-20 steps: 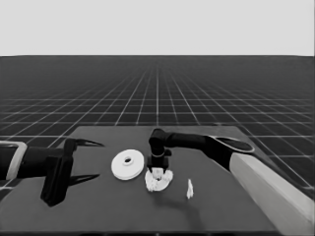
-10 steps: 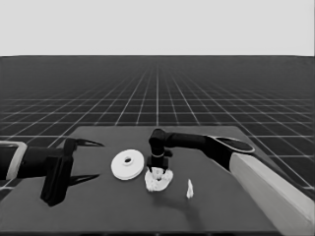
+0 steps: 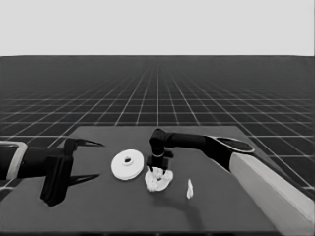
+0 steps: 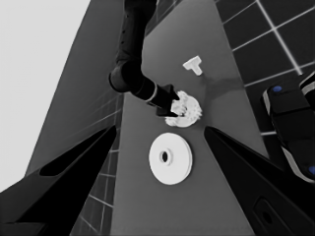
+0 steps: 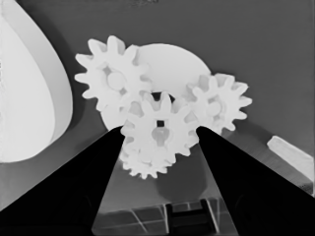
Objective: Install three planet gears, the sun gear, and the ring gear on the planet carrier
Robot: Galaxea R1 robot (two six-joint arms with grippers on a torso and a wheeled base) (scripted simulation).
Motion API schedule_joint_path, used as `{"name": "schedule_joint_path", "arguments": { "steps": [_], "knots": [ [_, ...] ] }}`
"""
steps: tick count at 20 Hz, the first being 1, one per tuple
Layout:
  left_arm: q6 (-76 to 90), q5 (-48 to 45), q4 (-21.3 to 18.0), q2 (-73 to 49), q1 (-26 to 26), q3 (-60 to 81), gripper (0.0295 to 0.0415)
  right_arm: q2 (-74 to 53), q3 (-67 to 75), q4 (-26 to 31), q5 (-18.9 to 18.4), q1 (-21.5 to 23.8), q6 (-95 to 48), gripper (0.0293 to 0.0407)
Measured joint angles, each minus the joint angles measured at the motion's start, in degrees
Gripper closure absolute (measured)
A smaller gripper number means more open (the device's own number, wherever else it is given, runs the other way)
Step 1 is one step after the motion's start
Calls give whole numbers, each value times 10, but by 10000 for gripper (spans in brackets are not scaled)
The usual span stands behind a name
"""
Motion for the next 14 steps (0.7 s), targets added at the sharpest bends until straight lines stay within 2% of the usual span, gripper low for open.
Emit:
{"name": "schedule_joint_path", "arguments": {
  "steps": [14],
  "knots": [
    [0, 0, 0, 0, 0, 0, 326, -1, -1, 0, 0, -4, 84, 391]
  ]
}}
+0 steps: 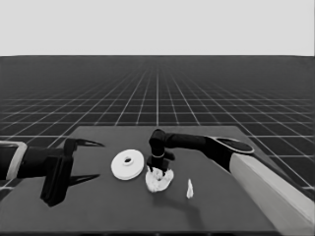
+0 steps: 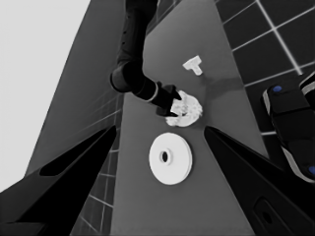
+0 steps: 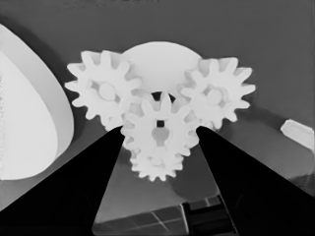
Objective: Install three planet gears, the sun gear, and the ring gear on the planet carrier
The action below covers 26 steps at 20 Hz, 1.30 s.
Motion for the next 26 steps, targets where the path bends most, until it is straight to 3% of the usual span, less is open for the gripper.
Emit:
{"name": "schedule_joint_path", "arguments": {
  "steps": [26],
  "knots": [
    [0, 0, 0, 0, 0, 0, 326, 0, 0, 0, 0, 0, 156, 390]
  ]
}}
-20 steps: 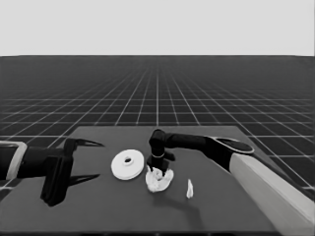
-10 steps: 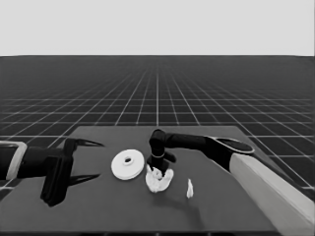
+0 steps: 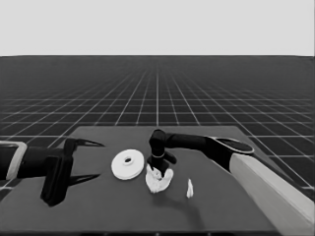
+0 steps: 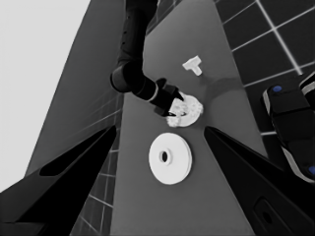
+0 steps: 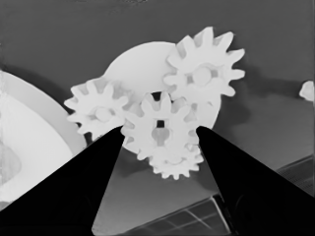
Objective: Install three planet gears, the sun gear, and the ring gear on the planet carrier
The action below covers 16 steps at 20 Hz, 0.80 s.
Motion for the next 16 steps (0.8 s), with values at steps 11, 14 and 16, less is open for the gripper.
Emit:
{"name": "schedule_joint_path", "arguments": {
  "steps": [11, 14, 16],
  "knots": [
    [0, 0, 0, 0, 0, 0, 326, 0, 0, 0, 0, 0, 66, 390],
    [0, 0, 0, 0, 0, 0, 326, 0, 0, 0, 0, 0, 84, 390],
    [0, 0, 0, 0, 0, 0, 326, 0, 0, 0, 0, 0, 96, 391]
  ]
}}
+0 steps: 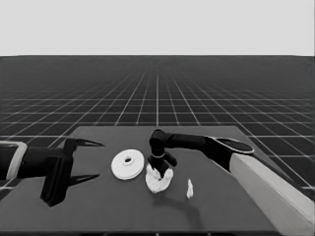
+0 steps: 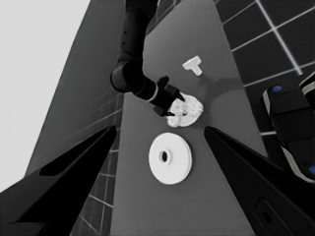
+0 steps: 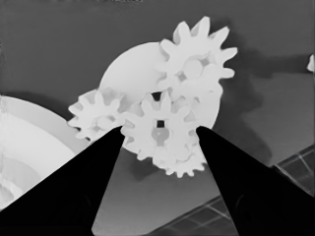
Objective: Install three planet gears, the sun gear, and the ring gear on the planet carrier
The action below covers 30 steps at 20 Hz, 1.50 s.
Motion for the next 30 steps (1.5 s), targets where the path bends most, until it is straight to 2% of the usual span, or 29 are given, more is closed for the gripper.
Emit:
{"name": "schedule_joint_path", "arguments": {
  "steps": [20, 22, 23, 25, 30],
  "knots": [
    [0, 0, 0, 0, 0, 0, 326, 0, 0, 0, 0, 0, 120, 390],
    [0, 0, 0, 0, 0, 0, 326, 0, 0, 0, 0, 0, 126, 331],
    [0, 0, 0, 0, 0, 0, 326, 0, 0, 0, 0, 0, 127, 320],
    [0, 0, 0, 0, 0, 0, 326, 0, 0, 0, 0, 0, 128, 316],
    [0, 0, 0, 0, 0, 0, 326, 0, 0, 0, 0, 0, 129, 315]
  ]
}}
